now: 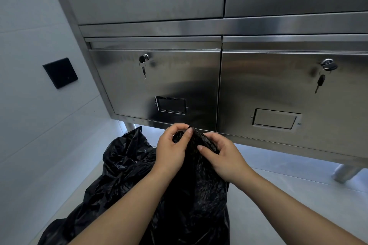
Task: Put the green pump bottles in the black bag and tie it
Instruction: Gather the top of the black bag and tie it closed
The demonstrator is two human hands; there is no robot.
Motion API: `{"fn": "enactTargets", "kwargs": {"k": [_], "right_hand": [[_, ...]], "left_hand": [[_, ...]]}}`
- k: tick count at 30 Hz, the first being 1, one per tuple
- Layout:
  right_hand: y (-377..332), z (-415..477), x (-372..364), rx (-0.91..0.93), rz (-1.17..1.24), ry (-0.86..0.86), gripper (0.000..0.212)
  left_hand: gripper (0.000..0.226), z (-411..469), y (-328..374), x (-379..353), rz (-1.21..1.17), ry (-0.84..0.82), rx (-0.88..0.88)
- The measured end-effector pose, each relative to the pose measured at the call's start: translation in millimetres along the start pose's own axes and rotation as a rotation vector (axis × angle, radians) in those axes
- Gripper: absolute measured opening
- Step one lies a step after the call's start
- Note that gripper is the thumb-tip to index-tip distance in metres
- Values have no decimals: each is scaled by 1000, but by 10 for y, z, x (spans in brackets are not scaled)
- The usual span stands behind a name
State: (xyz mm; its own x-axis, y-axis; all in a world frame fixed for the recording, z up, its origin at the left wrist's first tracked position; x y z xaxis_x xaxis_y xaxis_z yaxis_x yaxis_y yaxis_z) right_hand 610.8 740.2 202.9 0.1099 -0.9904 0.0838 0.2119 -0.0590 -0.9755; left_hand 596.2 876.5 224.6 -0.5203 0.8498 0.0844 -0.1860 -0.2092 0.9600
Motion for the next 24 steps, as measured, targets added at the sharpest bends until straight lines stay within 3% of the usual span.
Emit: {"fn": "enactTargets", "kwargs": {"k": [6, 14, 24], "right_hand": [[-59, 30, 13, -4, -1, -54, 24], [-101, 12, 144, 121, -142, 143, 21], [-71, 19, 83, 107, -142, 54, 21]], "left_hand": [[7, 12, -89, 13, -28, 14, 50], [7, -35, -33, -99, -78, -110, 25], [7, -35, -119, -57, -73, -82, 91]]}}
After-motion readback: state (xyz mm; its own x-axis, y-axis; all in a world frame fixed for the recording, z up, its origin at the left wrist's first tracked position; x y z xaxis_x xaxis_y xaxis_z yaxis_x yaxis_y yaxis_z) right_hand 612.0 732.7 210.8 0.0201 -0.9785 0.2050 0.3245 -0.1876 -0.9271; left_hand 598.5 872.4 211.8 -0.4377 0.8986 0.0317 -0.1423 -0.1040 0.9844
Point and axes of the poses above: each hand's wrist, its own z-axis towards the middle knuckle, its own x-axis out of the back of the hand, y = z × x, the point moved 7 cm from there along z, towards the middle knuckle, and after that the axes turned 12 degrees about y, right-handed, at the moved point
